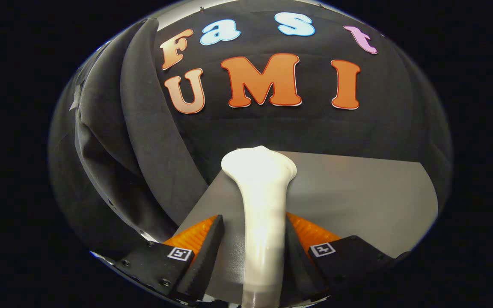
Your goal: Iron the clothes twice with a garment steamer, once on the left side and once on the right side.
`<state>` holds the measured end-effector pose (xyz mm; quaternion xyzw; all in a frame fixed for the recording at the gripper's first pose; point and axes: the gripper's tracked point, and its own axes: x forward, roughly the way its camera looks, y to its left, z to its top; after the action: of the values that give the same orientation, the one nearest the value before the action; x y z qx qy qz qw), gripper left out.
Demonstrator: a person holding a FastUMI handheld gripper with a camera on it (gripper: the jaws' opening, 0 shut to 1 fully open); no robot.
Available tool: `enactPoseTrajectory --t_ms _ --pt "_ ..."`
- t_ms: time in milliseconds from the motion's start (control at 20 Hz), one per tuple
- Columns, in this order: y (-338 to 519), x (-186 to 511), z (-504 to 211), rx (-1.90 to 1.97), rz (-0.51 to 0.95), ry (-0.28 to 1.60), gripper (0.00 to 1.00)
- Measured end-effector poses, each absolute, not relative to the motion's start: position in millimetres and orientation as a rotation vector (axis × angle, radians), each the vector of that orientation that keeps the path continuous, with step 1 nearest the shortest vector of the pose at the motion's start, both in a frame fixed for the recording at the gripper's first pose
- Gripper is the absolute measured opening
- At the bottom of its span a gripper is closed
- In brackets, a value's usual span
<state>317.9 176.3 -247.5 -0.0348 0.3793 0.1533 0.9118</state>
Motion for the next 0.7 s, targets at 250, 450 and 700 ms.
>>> enactPoseTrajectory --t_ms 250,450,700 --pt "179 307 -250 -0.08 0.358 0.767 0.72" --pt "174 310 -249 -0.059 0.293 0.746 0.45" --pt "169 304 -238 -0.063 0.191 0.679 0.42"
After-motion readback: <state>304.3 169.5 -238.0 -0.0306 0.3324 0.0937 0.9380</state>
